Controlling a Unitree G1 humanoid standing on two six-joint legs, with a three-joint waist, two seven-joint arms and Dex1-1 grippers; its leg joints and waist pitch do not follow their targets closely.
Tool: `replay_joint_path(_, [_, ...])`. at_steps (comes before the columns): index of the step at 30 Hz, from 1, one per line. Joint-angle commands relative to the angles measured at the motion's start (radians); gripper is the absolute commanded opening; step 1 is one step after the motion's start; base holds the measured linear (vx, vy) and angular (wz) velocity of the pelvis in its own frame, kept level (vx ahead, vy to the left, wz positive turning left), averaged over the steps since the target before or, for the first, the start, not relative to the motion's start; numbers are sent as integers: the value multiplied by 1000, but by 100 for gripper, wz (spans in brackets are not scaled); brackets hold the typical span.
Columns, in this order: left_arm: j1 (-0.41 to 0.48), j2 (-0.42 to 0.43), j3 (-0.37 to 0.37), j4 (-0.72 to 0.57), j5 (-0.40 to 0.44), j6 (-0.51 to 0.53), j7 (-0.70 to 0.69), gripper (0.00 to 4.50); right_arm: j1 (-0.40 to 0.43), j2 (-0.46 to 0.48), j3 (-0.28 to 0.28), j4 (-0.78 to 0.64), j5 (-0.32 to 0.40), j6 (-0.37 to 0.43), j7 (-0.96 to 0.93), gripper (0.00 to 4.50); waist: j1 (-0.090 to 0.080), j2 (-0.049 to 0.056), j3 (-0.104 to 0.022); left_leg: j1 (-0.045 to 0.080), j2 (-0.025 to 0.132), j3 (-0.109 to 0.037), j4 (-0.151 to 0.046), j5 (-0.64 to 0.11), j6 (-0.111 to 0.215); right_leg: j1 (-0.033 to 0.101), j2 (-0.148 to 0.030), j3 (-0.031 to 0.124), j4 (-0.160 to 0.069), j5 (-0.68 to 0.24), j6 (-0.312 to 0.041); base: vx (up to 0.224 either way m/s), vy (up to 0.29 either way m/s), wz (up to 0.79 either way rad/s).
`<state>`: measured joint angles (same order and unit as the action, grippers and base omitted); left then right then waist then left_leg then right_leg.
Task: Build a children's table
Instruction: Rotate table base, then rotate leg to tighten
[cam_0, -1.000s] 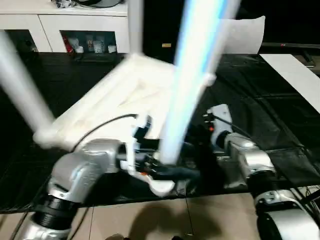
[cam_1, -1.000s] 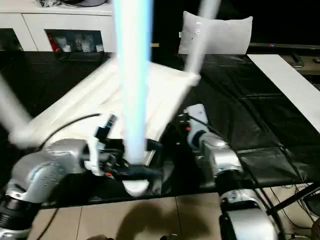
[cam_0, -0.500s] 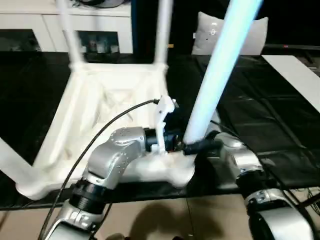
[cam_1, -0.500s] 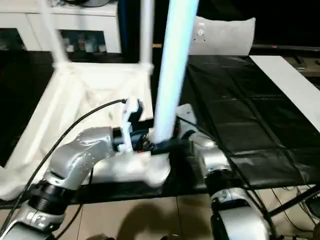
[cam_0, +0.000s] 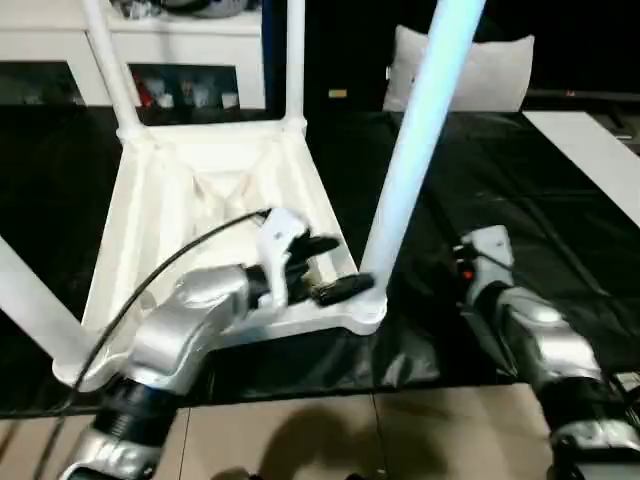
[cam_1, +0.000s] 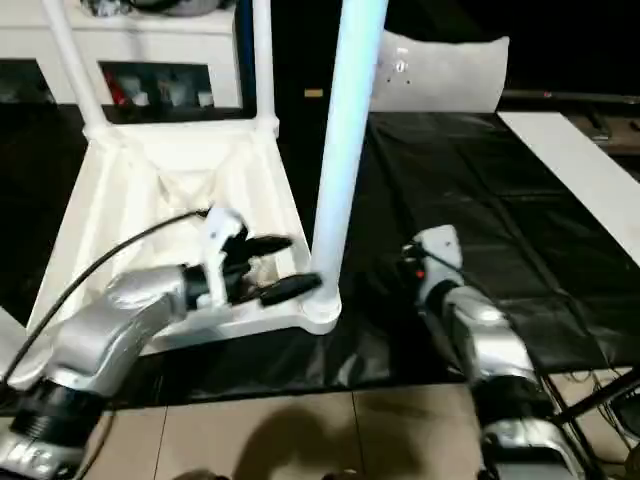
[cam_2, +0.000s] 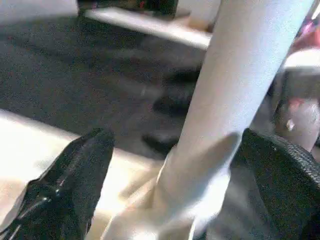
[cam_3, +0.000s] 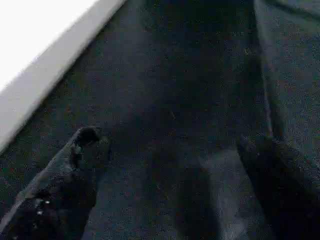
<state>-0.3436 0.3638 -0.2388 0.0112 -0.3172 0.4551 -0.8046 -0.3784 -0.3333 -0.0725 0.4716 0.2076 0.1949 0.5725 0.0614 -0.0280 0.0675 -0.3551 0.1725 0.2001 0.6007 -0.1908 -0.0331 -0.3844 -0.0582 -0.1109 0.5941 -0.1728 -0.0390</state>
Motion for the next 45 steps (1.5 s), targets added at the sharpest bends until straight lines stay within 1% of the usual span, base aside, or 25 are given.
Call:
replay_joint_path(1, [4,19,-27,-31,29,-5,-27,448,11,-20,-9,-62,31,19,46,450,9,-1,-66,14,72,-42,-74,-216,28,31,-103,69,-92,-438,-75,0,0,0])
replay_joint_path(2, [13,47,-51,-39,48,-5,-45,448,33,-41,2,-106,41,22,83,450,11,0,-67,14,72,-42,-74,-211,28,32,-103,69,-89,-417,-85,0,0,0])
replay_joint_path(3, [14,49,-53,-40,50,-7,-47,431,35,-44,4,-111,42,23,88,450,16,0,-67,14,75,-41,-74,-200,30,33,-105,74,-85,-381,-99,0,0,0])
replay_joint_path(4, [21,71,-74,-42,74,-22,-61,421,59,-69,17,-158,48,29,125,450,16,0,-66,12,73,-40,-74,-197,32,33,-104,73,-84,-373,-108,0,0,0])
replay_joint_path(5, [24,92,-96,-37,101,-37,-74,421,89,-113,39,-220,57,47,186,450,30,3,-65,14,76,-39,-74,-201,34,35,-105,76,-84,-365,-101,0,0,0])
replay_joint_path(8, [22,104,-109,-37,105,-25,-88,400,115,-158,54,-290,81,79,263,450,33,2,-64,13,73,-38,-75,-206,29,37,-108,74,-86,-375,-109,0,0,0])
replay_joint_path(9, [22,104,-109,-37,105,-25,-88,388,115,-158,54,-290,81,79,263,450,35,2,-63,14,72,-38,-74,-212,30,38,-109,75,-90,-387,-106,0,0,0])
replay_joint_path(10, [21,110,-114,-39,109,-21,-92,379,122,-170,58,-310,91,94,288,450,34,0,-60,11,71,-39,-75,-222,31,39,-110,74,-92,-416,-101,0,0,0])
replay_joint_path(11, [21,118,-120,-41,111,-15,-100,374,131,-183,62,-334,102,109,313,450,33,-1,-59,14,70,-40,-74,-240,27,36,-111,71,-99,-467,-89,0,0,0])
replay_joint_path(13, [21,125,-126,-43,115,-15,-108,358,138,-194,68,-350,110,120,333,450,35,-2,-58,15,70,-42,-74,-246,26,37,-113,71,-103,-495,-76,0,0,0])
replay_joint_path(14, [21,125,-126,-43,115,-15,-108,338,138,-194,68,-350,110,120,333,450,32,-2,-58,16,69,-42,-74,-250,25,35,-112,70,-104,-510,-70,0,0,0])
replay_joint_path(17, [22,128,-132,-32,129,-36,-111,321,166,-233,94,-401,125,143,396,450,33,-4,-59,14,69,-43,-73,-245,29,37,-111,69,-106,-508,-63,0,0,0])
replay_joint_path(18, [16,128,-142,-8,151,-68,-118,321,183,-258,110,-437,133,154,436,450,34,-6,-60,12,70,-44,-73,-237,34,37,-111,69,-104,-499,-59,0,0,0])
replay_joint_path(19, [11,127,-146,7,163,-78,-116,300,186,-263,114,-442,133,153,444,450,35,-6,-62,13,70,-43,-73,-231,36,36,-110,70,-102,-487,-58,0,0,0])
replay_joint_path(24, [-16,136,-167,58,196,-111,-128,271,190,-276,118,-463,146,166,482,450,34,-6,-61,14,68,-43,-71,-233,39,35,-111,68,-106,-500,-59,0,0,0])
replay_joint_path(25, [-19,138,-168,64,197,-111,-134,242,191,-280,118,-466,149,171,488,450,35,-4,-60,14,68,-44,-72,-238,38,34,-111,67,-108,-511,-55,0,0,0])
replay_joint_path(26, [-23,138,-169,69,195,-110,-140,237,189,-283,116,-468,160,186,495,450,36,-1,-61,15,69,-45,-72,-237,35,35,-112,68,-106,-504,-58,0,0,0])
replay_joint_path(27, [-27,139,-170,74,194,-110,-146,237,187,-285,115,-467,168,196,503,450,35,-2,-61,14,69,-44,-73,-235,37,35,-111,67,-107,-501,-59,0,0,0])
replay_joint_path(30, [-37,135,-172,95,196,-116,-161,207,182,-291,115,-469,180,203,519,450,37,2,-63,13,71,-45,-72,-227,37,37,-113,68,-101,-463,-79,0,0,0])
replay_joint_path(31, [-43,131,-172,109,199,-122,-168,190,178,-292,120,-467,176,198,522,450,36,2,-63,12,70,-44,-71,-228,38,36,-112,68,-103,-464,-79,0,0,0])
replay_joint_path(36, [-63,120,-176,165,207,-150,-190,156,148,-278,132,-435,159,178,520,450,37,2,-63,16,68,-44,-70,-242,30,35,-113,65,-107,-492,-76,0,0,0])
replay_joint_path(39, [-69,118,-179,185,206,-168,-206,144,129,-265,135,-408,147,157,517,450,36,1,-64,16,70,-45,-70,-238,28,36,-114,66,-105,-481,-83,0,0,0])
replay_joint_path(41, [-70,118,-179,188,205,-172,-212,117,124,-261,135,-401,149,158,518,450,37,2,-66,14,71,-45,-71,-223,31,39,-114,68,-98,-445,-94,0,0,0])
replay_joint_path(42, [-72,116,-181,198,206,-190,-230,117,113,-258,140,-390,152,158,530,450,38,1,-67,13,72,-44,-71,-218,33,39,-114,69,-96,-429,-100,0,0,0])
replay_joint_path(45, [-75,120,-193,216,217,-220,-261,96,94,-254,157,-366,153,150,558,450,37,2,-66,14,71,-43,-70,-222,35,39,-115,68,-97,-435,-106,0,0,0])
